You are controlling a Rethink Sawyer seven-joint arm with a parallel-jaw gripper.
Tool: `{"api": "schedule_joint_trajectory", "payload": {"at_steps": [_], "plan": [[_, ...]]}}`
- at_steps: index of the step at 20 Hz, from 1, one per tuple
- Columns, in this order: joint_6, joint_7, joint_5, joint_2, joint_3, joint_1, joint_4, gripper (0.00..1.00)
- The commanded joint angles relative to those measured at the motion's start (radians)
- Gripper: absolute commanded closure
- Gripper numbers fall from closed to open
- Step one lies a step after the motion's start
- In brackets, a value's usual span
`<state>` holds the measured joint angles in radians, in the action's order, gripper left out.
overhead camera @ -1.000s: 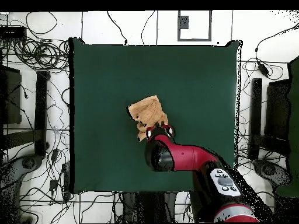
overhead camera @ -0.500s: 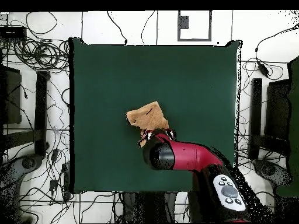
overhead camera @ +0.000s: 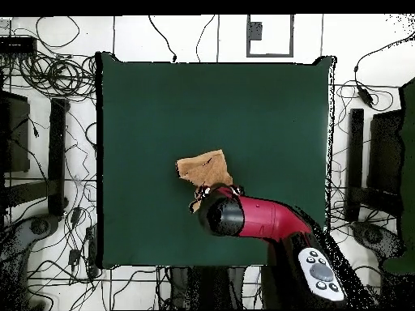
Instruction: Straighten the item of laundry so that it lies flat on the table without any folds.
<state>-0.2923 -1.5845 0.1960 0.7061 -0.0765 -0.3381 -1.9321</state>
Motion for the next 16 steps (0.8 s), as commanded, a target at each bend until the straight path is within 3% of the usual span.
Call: {"api": "schedule_joint_trajectory", "payload": {"at_steps": [1,4,16], "plan": [[-0.230,-0.196,-0.098,-0.115,-0.007,0.039,-0.031,1.00],[-0.315,-0.211,-0.118,-0.146,0.027,0.063,-0.003,1.00],[-0.456,-0.269,-0.187,-0.228,0.111,0.109,0.053,1.00]]}}
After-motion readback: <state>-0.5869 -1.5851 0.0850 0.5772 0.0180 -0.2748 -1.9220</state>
